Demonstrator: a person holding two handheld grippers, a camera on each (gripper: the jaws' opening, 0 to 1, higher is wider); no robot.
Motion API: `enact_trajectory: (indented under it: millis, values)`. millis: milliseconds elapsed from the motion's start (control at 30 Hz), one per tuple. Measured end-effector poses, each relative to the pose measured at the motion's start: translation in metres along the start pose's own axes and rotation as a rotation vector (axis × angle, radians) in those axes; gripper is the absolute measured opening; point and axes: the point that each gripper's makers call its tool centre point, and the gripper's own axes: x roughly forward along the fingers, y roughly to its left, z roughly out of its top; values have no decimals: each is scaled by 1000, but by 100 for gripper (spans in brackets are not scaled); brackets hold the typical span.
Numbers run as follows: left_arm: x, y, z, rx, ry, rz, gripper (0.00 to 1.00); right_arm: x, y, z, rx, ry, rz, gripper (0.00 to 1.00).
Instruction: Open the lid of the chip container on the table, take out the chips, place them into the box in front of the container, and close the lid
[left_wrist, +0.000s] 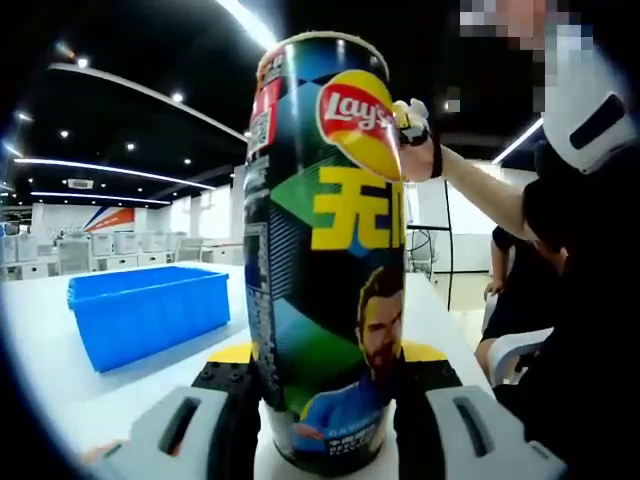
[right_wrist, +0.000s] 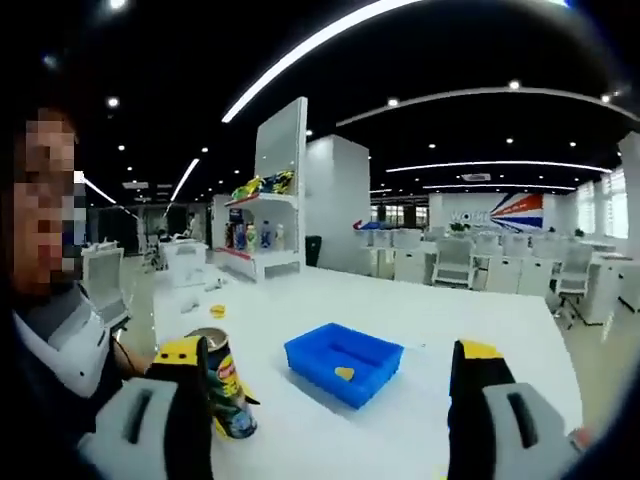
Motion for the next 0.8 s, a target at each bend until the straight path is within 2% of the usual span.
enact_trajectory:
  millis: [67,133,233,300,567,700,800]
  values:
    - [0,0,0,0,0,0,52,-4,-15,-17,-24,-25,-70,97]
    - [0,0,0,1,-1,-1,52,-5,-21,-34,-6,-28,-90,97]
    - [0,0,0,1,-2,-1,53,-7,-39,-61,53,-73,-168,97]
    - [0,1,0,1,-3,-2,53,-9,-51,-79,61,-95,-227,97]
    - [0,1,0,3,-5,-2,53,-10,-95,-155,106,-116,-423,97]
    - [0,1,0,4,-5,-3,53,-13,-115,-181,112,-124,-507,97]
    - [0,2,0,4,-6,-3,53,-14,-124,-193,102,-112,-547,97]
